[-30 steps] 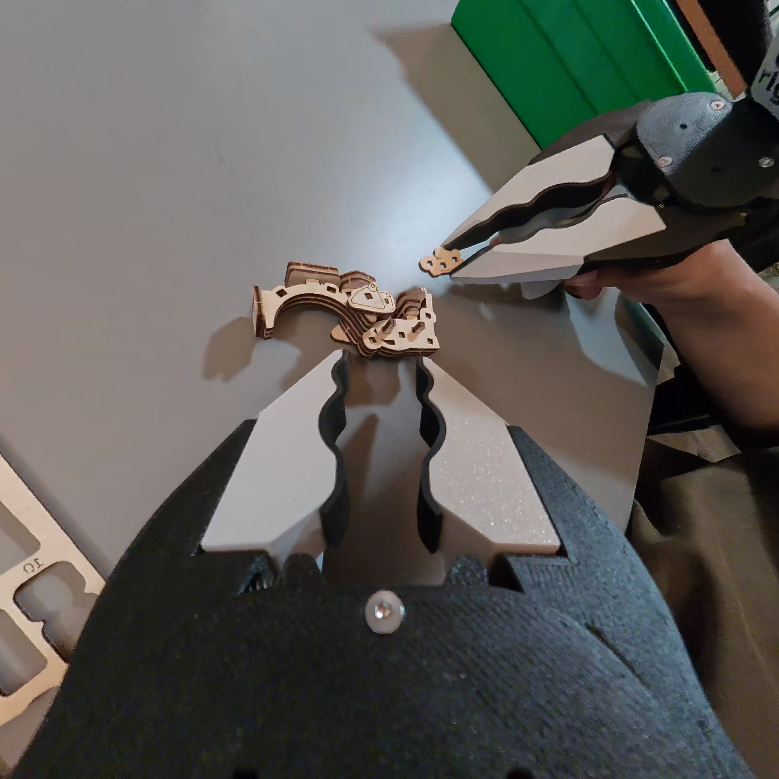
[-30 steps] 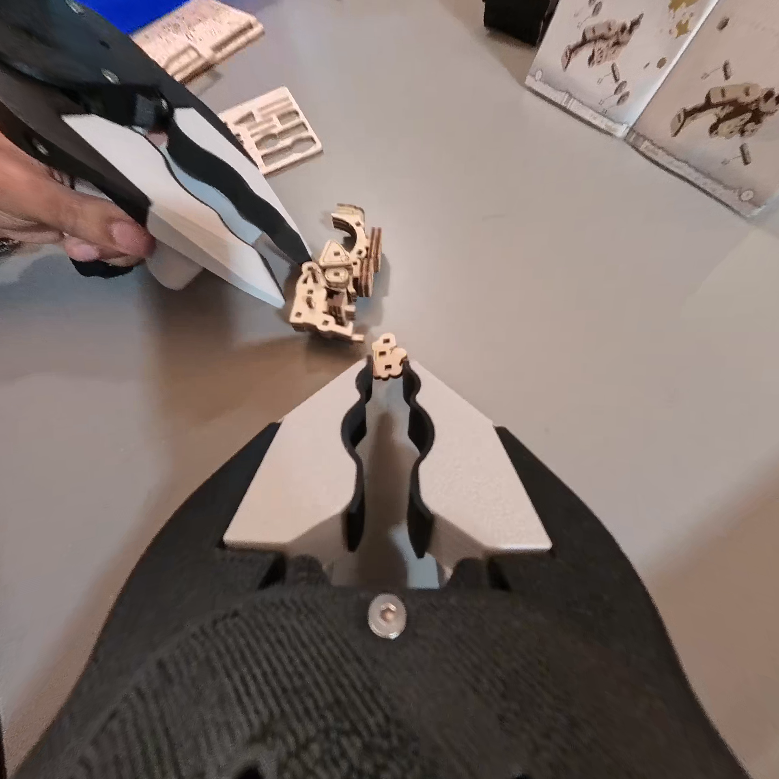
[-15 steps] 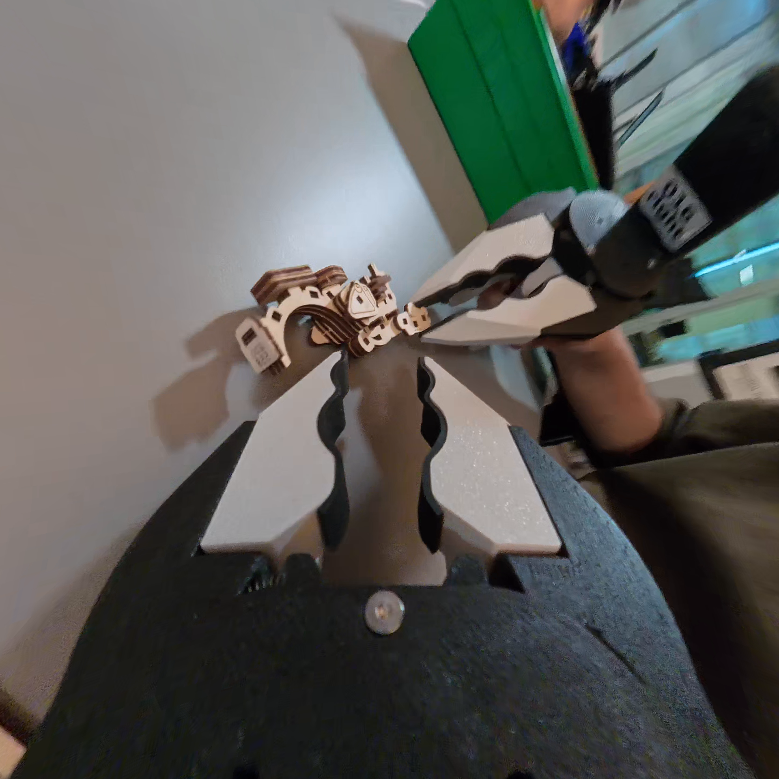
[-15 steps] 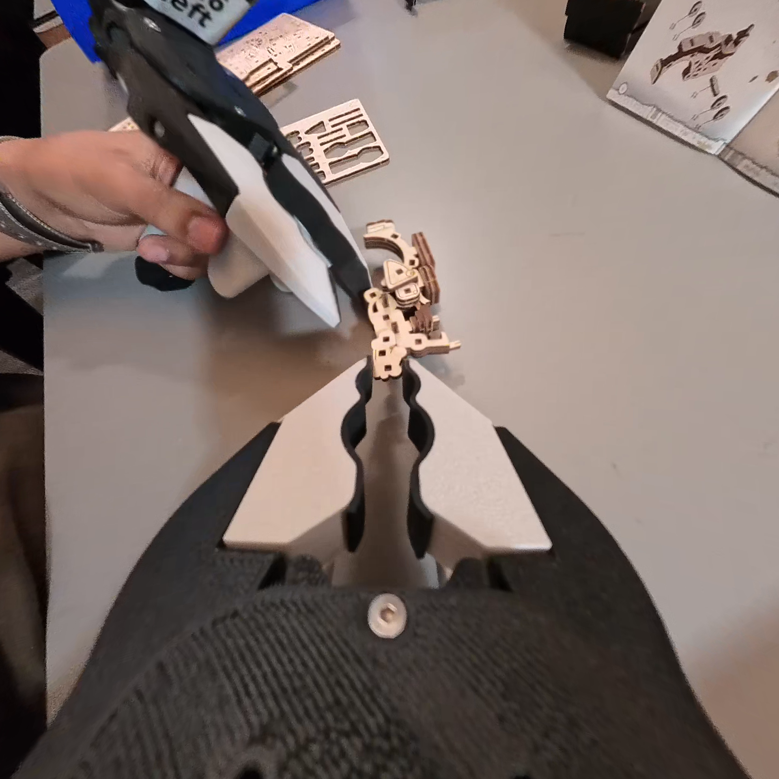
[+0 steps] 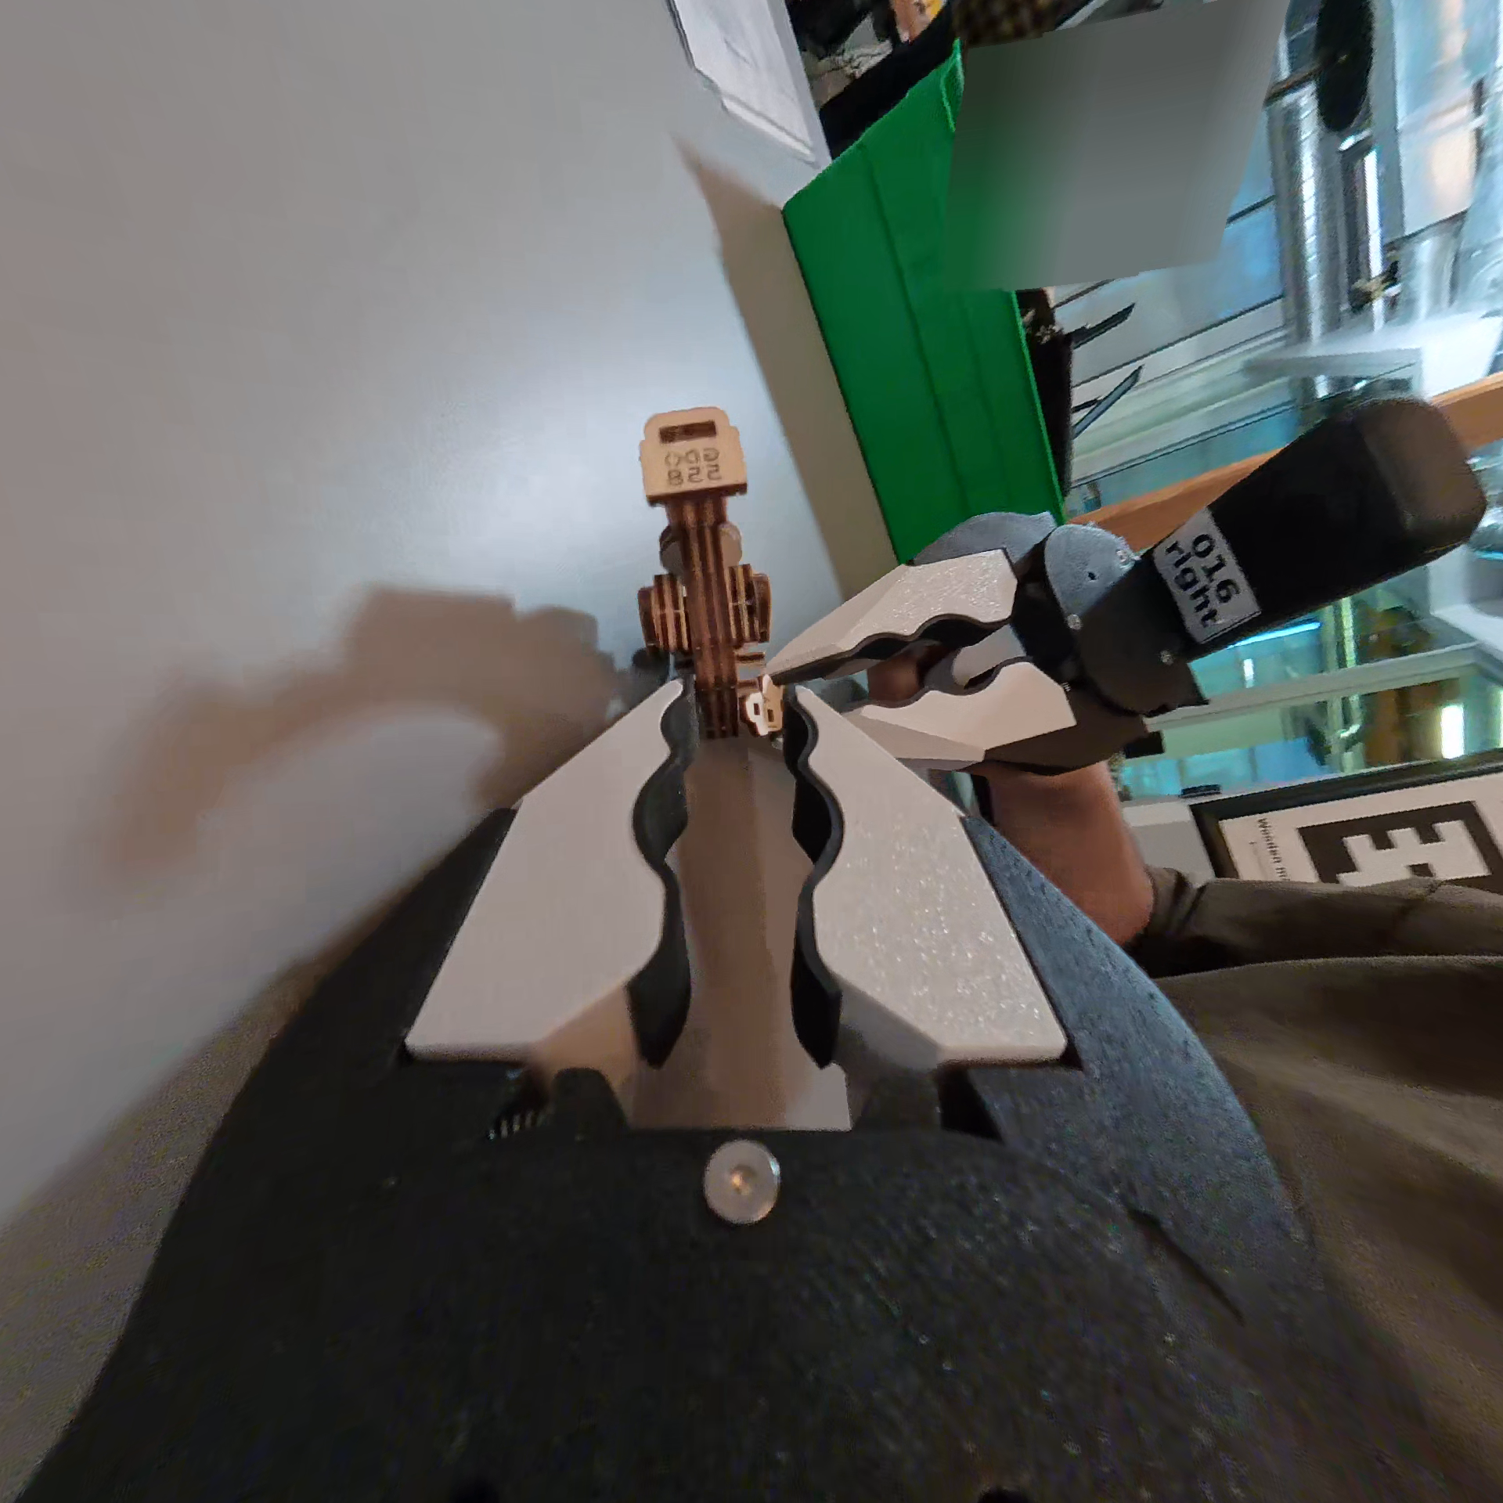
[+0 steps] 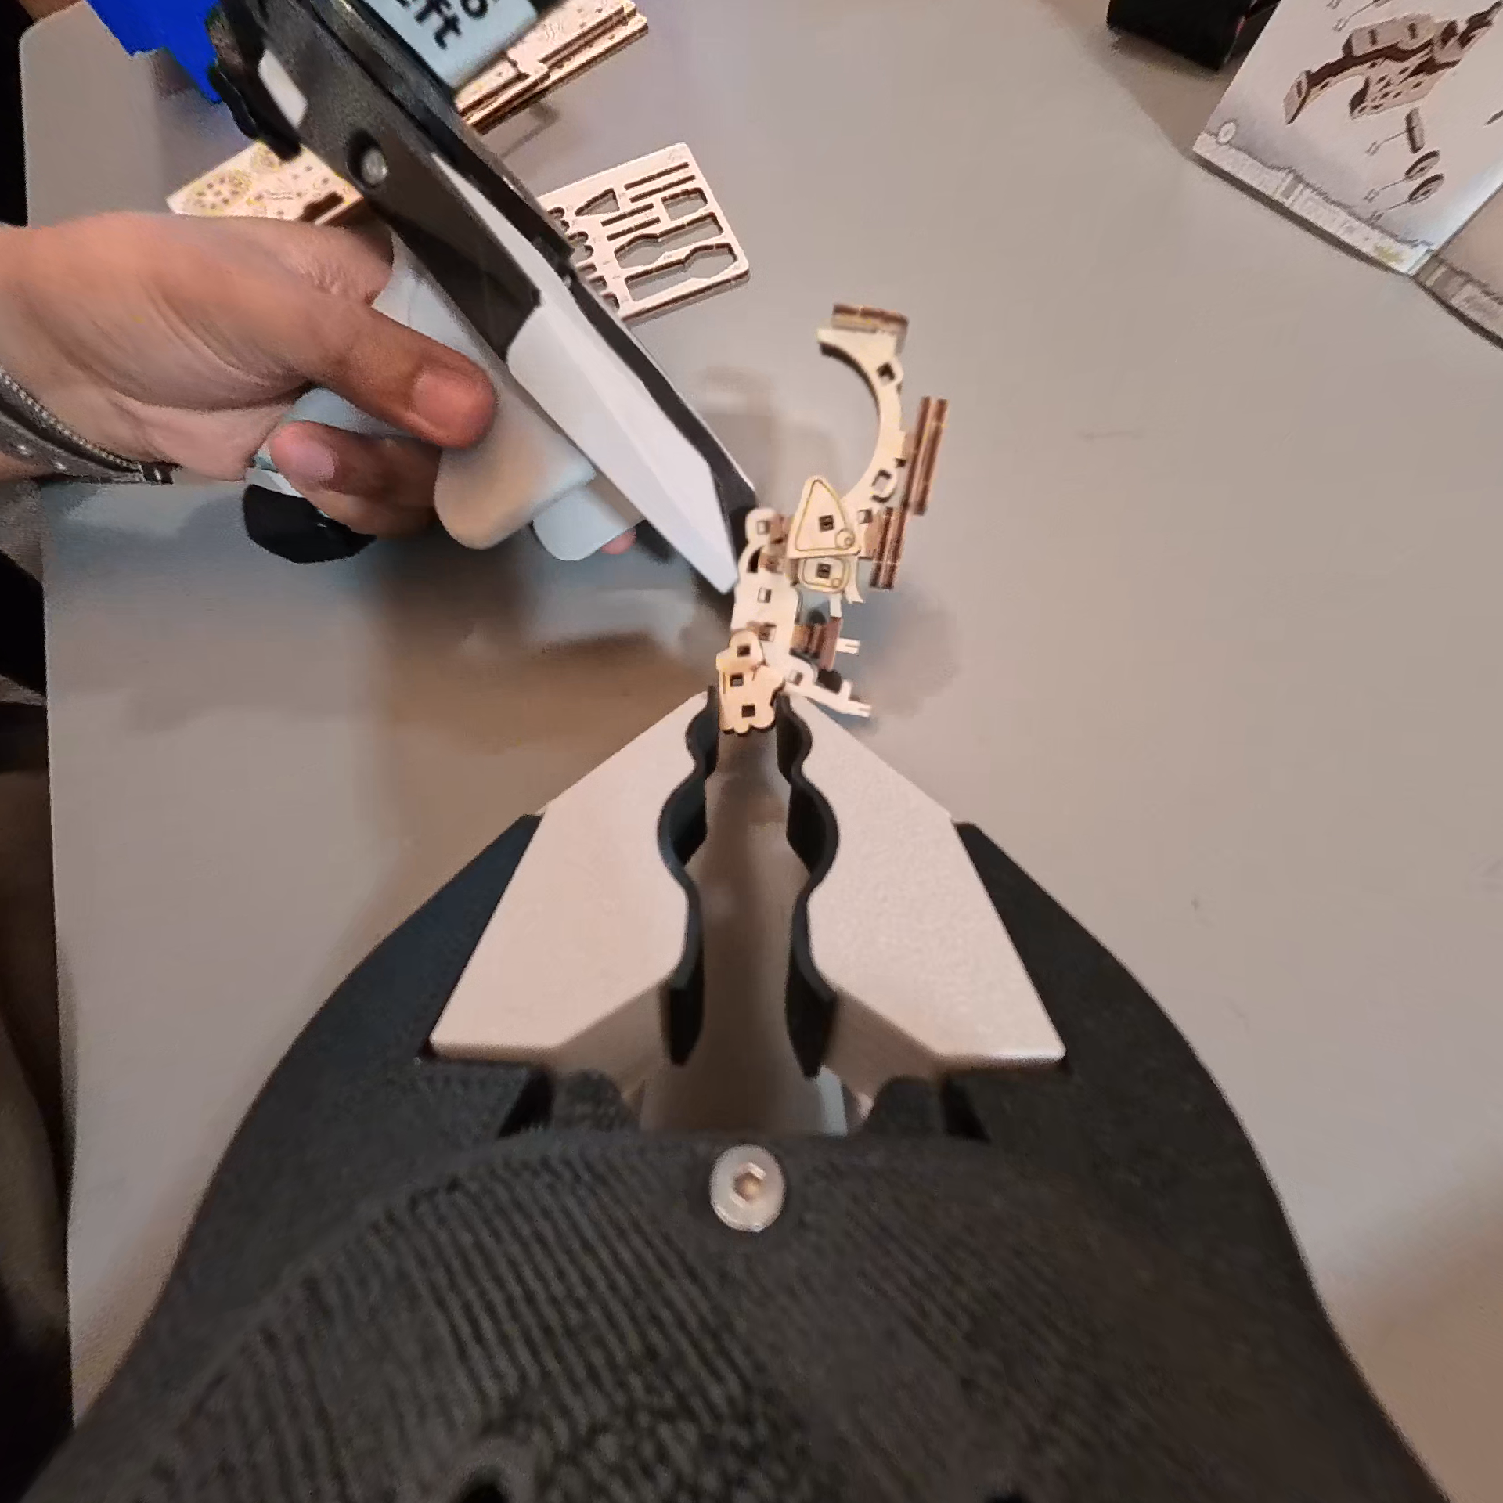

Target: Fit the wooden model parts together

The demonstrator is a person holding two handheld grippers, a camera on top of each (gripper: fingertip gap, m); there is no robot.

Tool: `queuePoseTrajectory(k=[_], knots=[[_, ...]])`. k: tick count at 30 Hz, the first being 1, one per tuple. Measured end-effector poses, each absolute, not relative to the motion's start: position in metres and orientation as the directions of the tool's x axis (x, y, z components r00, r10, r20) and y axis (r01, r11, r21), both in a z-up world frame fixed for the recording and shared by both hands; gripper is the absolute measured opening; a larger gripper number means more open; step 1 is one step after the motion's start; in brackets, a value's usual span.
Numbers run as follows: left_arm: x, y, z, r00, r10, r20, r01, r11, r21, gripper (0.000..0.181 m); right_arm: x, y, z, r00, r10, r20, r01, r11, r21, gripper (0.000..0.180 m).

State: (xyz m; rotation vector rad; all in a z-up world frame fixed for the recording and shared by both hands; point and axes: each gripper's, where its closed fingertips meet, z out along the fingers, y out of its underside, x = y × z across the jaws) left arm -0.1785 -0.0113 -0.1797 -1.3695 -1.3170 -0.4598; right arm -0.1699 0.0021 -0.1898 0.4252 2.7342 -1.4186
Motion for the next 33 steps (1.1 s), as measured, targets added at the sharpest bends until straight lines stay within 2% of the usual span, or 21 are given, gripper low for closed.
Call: queuePoseTrajectory(k=[7, 13, 17, 23, 33], knots=[[-0.183, -0.015, -0.179, 0.310, 0.468, 0.827, 0.840, 0.273, -0.469, 0.006, -0.170, 0.002, -0.187, -0.963, 0.219, -0.159, 0.254, 0.532, -0.808, 0.012], [-0.192, -0.027, -0.163, 0.282, 0.395, 0.874, 0.791, 0.421, -0.445, 0.006, -0.182, -0.003, -0.147, -0.957, 0.262, -0.127, 0.215, 0.341, -0.915, 0.012], [-0.192, -0.022, -0.155, 0.287, 0.340, 0.896, 0.768, 0.478, -0.427, 0.006, -0.185, -0.007, -0.130, -0.946, 0.311, -0.086, 0.174, 0.267, -0.948, 0.012], [-0.187, -0.012, -0.146, 0.322, 0.292, 0.901, 0.763, 0.483, -0.430, 0.006, -0.182, -0.011, -0.135, -0.946, 0.325, -0.019, 0.127, 0.316, -0.940, 0.012], [-0.186, -0.011, -0.143, 0.336, 0.277, 0.900, 0.756, 0.491, -0.433, 0.006, -0.182, -0.009, -0.136, -0.946, 0.320, -0.044, 0.151, 0.316, -0.937, 0.012]])
